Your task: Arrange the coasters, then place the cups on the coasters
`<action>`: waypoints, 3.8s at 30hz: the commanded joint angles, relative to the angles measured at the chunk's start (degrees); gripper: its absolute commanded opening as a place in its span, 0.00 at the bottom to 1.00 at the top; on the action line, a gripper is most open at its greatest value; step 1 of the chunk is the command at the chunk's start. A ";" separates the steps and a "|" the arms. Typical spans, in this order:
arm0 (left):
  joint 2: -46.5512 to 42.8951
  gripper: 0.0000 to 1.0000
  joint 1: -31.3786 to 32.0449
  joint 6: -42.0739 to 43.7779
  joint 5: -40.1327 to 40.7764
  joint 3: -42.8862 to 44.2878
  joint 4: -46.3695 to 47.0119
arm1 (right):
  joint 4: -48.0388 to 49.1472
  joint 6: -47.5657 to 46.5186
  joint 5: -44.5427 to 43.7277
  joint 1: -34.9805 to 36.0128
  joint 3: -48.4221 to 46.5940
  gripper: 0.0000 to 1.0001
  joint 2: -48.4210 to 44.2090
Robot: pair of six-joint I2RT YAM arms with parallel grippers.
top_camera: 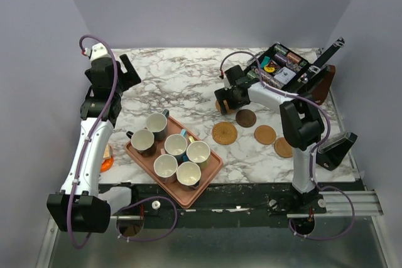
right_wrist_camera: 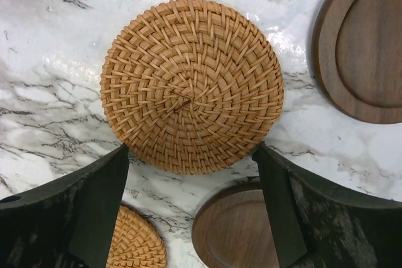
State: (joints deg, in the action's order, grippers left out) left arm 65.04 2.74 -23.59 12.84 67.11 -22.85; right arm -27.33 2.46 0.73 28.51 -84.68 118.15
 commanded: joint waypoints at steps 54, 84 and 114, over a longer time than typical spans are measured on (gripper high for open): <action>49.91 0.97 28.89 11.91 -11.79 32.02 -4.22 | 3.86 14.68 -15.93 -4.25 5.48 0.98 -20.22; 73.03 0.94 32.24 11.55 -2.92 47.05 -11.51 | 8.08 16.17 -18.57 -6.80 20.70 1.00 -34.30; 81.31 0.92 23.89 8.21 -0.97 63.32 -15.38 | 3.08 13.45 -13.30 -6.98 8.67 1.00 -16.91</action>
State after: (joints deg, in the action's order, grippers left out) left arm 145.29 26.22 -16.69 12.84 129.51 -36.12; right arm -21.87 16.93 -14.24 21.76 -71.31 97.10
